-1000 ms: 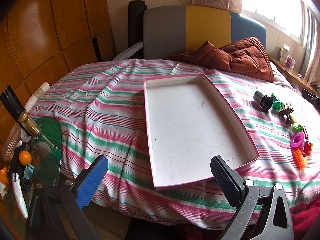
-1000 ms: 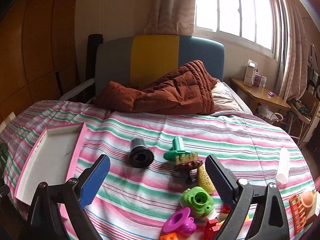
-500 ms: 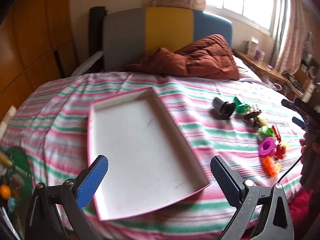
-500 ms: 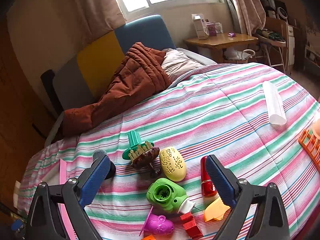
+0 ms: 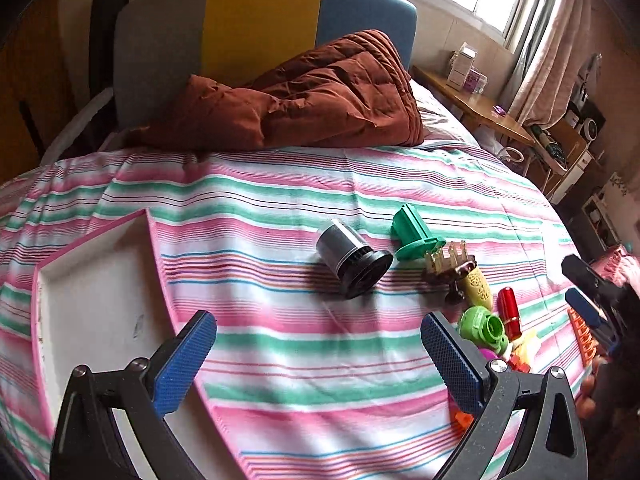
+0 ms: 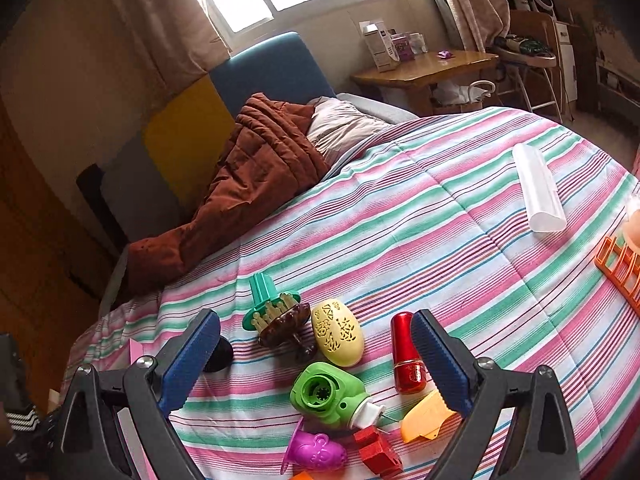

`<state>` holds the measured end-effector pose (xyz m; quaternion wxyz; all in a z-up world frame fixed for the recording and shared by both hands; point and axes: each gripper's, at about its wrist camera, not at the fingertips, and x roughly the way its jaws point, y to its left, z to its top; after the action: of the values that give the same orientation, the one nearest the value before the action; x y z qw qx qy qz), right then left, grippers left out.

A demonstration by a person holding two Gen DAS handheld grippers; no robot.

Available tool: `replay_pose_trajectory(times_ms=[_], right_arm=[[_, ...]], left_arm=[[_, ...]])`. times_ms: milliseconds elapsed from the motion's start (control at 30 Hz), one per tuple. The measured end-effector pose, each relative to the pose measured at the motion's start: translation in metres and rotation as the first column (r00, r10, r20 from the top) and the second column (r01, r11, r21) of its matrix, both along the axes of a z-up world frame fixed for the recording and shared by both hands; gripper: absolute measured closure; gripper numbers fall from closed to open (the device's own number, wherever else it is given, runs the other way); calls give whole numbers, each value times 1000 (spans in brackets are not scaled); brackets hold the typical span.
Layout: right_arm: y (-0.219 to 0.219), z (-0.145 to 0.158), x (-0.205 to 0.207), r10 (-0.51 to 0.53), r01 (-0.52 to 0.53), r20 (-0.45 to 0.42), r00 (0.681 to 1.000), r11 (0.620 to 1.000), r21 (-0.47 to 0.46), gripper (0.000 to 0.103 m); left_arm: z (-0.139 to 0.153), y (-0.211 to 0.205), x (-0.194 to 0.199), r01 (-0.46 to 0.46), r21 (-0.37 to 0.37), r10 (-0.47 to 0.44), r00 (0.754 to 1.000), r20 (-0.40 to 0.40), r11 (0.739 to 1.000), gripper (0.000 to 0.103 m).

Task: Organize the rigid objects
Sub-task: 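Reach the left tool to the black canister and close on it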

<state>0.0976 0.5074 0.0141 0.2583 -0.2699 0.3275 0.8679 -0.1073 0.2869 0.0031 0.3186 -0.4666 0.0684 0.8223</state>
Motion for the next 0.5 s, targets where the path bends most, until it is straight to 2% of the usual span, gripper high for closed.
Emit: replay_pose_trajectory(times_ms=[300,367,467,500], right_arm=[[2,2,-1,6,-6,-15,1000,1000,-11,5],[4,2,0,-1,1,-19,1000,1000,-12,5],[10,2,4,-25,24,-30,999,999,-23,5],[13,1,5,-35,34,-33,999,999,-31,5]], left_arm=[[-41,53,-58,-61,16,57,985,161,998,1],[-51,62,-68,-75,16,70,977,200,997,6],[-72,76,-78,-80,-18,82,968,237,997,20],[-78,78,-79,-81,-30,85,964,251,996,30]])
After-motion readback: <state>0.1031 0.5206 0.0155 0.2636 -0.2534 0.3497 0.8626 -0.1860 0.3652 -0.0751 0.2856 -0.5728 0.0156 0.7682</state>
